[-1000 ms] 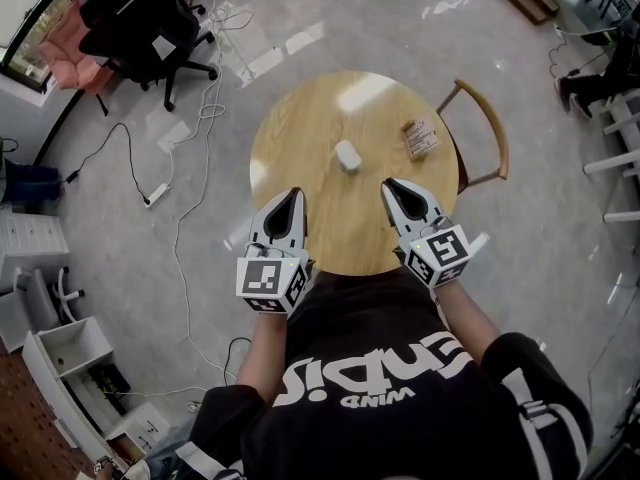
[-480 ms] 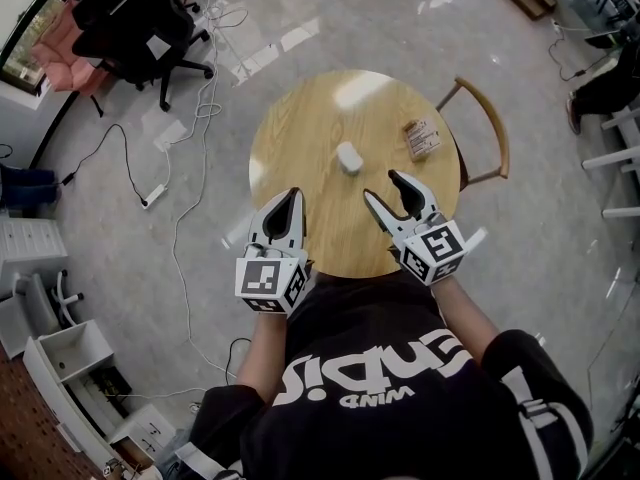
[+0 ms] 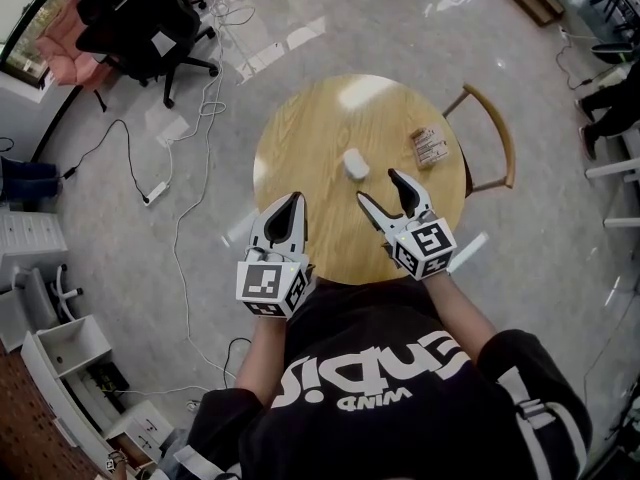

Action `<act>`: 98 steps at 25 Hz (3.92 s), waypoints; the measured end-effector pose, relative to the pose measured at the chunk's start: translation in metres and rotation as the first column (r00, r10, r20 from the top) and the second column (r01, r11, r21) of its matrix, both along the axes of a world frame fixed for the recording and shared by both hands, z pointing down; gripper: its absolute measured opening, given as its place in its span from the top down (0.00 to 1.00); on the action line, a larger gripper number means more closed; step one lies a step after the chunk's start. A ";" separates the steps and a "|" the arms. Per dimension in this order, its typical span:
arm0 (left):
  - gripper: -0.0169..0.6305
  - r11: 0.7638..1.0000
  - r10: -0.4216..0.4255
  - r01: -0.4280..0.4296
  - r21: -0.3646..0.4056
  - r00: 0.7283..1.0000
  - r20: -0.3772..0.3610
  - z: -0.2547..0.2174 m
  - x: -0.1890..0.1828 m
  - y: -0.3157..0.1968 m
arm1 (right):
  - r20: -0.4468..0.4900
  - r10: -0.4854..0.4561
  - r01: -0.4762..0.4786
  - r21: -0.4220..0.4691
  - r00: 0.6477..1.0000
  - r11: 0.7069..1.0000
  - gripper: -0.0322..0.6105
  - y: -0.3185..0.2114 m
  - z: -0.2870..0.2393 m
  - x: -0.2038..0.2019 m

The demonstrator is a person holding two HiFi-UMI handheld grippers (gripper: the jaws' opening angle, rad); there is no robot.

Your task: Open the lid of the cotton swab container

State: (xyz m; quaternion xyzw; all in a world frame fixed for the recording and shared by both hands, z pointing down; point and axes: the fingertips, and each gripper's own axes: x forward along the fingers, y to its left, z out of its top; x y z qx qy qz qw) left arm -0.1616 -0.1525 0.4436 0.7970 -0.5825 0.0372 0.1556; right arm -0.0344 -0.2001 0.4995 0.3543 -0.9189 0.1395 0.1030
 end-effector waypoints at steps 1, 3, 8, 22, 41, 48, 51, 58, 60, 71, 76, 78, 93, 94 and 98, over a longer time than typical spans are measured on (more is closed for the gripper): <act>0.96 1.000 0.001 -0.001 -0.002 1.000 0.001 0.001 -0.001 0.000 | -0.004 0.003 -0.003 -0.001 1.000 1.000 0.48 -0.002 0.005 -0.001; 0.96 1.000 0.002 -0.002 -0.005 1.000 0.002 0.003 -0.002 -0.001 | -0.011 0.010 -0.010 -0.008 1.000 1.000 0.48 -0.005 0.015 -0.004; 0.96 1.000 0.010 -0.010 -0.013 1.000 0.010 0.007 -0.001 -0.003 | -0.051 0.028 -0.030 -0.038 0.998 0.999 0.48 -0.015 0.047 -0.004; 0.96 0.999 0.012 -0.011 -0.043 1.000 0.029 0.015 -0.003 -0.007 | -0.172 0.029 -0.048 -0.110 0.985 0.993 0.48 -0.041 0.131 -0.005; 0.96 0.997 -0.015 0.019 -0.080 0.999 0.042 0.026 -0.011 -0.007 | -0.275 0.030 -0.074 -0.149 0.961 0.986 0.48 -0.065 0.185 -0.024; 0.96 0.996 -0.019 0.022 -0.088 0.999 0.041 0.030 -0.012 -0.008 | -0.268 0.026 -0.069 -0.150 0.963 0.986 0.49 -0.071 0.184 -0.034; 0.96 0.996 -0.020 0.023 -0.091 0.999 0.040 0.030 -0.010 -0.007 | -0.287 0.017 -0.063 -0.154 0.958 0.986 0.49 -0.071 0.185 -0.038; 0.96 0.996 -0.028 0.032 -0.089 0.999 0.038 0.029 -0.013 -0.005 | -0.311 0.027 -0.076 -0.149 0.950 0.986 0.54 -0.073 0.186 -0.037; 0.96 0.995 -0.030 0.033 -0.090 0.999 0.036 0.030 -0.013 -0.005 | -0.314 0.019 -0.068 -0.144 0.949 0.987 0.58 -0.072 0.185 -0.037; 0.96 0.995 -0.023 0.026 -0.093 0.999 0.032 0.032 -0.012 -0.003 | -0.298 -0.041 -0.013 -0.176 0.954 0.984 0.64 -0.064 0.185 -0.041; 0.96 0.996 -0.012 0.015 -0.086 1.000 0.028 0.030 -0.009 -0.006 | -0.311 -0.059 0.007 -0.166 0.948 0.986 0.64 -0.064 0.180 -0.036; 0.96 0.996 -0.007 0.009 -0.085 1.000 0.026 0.030 -0.007 -0.006 | -0.316 -0.071 0.015 -0.178 0.946 0.984 0.64 -0.062 0.179 -0.033; 0.96 0.995 0.053 -0.054 -0.084 0.998 -0.021 0.031 0.003 -0.004 | -0.366 -0.339 0.318 -0.117 0.867 0.941 0.64 -0.038 0.117 -0.027; 0.96 0.995 0.060 -0.061 -0.083 0.998 -0.021 0.031 0.004 -0.004 | -0.371 -0.354 0.337 -0.113 0.858 0.935 0.64 -0.036 0.113 -0.026; 0.96 0.994 0.084 -0.086 -0.072 0.996 -0.028 0.027 0.010 -0.005 | -0.395 -0.418 0.416 -0.095 0.818 0.904 0.64 -0.026 0.093 -0.022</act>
